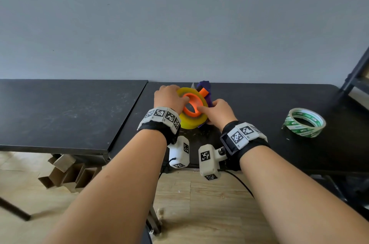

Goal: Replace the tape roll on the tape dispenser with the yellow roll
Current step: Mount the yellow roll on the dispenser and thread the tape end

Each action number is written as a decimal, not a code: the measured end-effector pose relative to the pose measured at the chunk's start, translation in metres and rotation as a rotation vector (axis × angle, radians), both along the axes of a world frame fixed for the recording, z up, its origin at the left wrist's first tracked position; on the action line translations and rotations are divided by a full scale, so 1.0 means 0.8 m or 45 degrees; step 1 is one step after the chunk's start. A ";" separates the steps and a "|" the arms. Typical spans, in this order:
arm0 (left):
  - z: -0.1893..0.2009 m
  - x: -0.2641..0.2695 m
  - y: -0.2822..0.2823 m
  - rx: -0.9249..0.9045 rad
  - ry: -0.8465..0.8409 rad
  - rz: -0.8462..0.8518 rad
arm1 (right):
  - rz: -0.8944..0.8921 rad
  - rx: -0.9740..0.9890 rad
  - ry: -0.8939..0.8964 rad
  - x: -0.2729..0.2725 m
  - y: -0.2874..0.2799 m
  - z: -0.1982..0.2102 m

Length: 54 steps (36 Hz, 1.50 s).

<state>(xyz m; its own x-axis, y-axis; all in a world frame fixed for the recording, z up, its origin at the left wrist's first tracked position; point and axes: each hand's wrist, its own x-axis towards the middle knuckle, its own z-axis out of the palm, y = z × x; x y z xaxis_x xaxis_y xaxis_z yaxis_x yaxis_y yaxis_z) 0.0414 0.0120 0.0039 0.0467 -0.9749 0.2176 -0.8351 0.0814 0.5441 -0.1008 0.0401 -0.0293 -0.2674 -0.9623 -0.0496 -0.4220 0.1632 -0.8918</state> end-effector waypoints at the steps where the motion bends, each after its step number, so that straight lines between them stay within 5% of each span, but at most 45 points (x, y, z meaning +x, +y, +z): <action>1: 0.002 -0.002 0.002 -0.012 0.009 -0.015 | -0.004 0.004 -0.005 -0.002 0.002 -0.001; 19: 0.021 -0.060 0.037 0.000 0.095 -0.296 | -0.043 0.167 0.216 -0.046 0.034 -0.009; 37: 0.047 -0.080 0.066 0.083 -0.388 -0.397 | -0.318 -0.154 0.276 -0.082 0.073 0.024; 47: 0.042 -0.091 0.079 -0.075 -0.735 -0.427 | -0.220 -0.107 0.271 -0.082 0.084 0.023; 54: 0.041 -0.090 0.078 -0.075 -0.710 -0.469 | -0.182 0.047 0.267 -0.087 0.078 0.017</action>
<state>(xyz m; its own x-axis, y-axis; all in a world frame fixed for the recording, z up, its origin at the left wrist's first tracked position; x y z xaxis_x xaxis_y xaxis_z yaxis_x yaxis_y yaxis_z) -0.0309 0.0743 0.0367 -0.4215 -0.8915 0.1660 -0.9019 0.4311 0.0252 -0.1701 0.1027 -0.0157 -0.4085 -0.9127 -0.0129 -0.5674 0.2650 -0.7797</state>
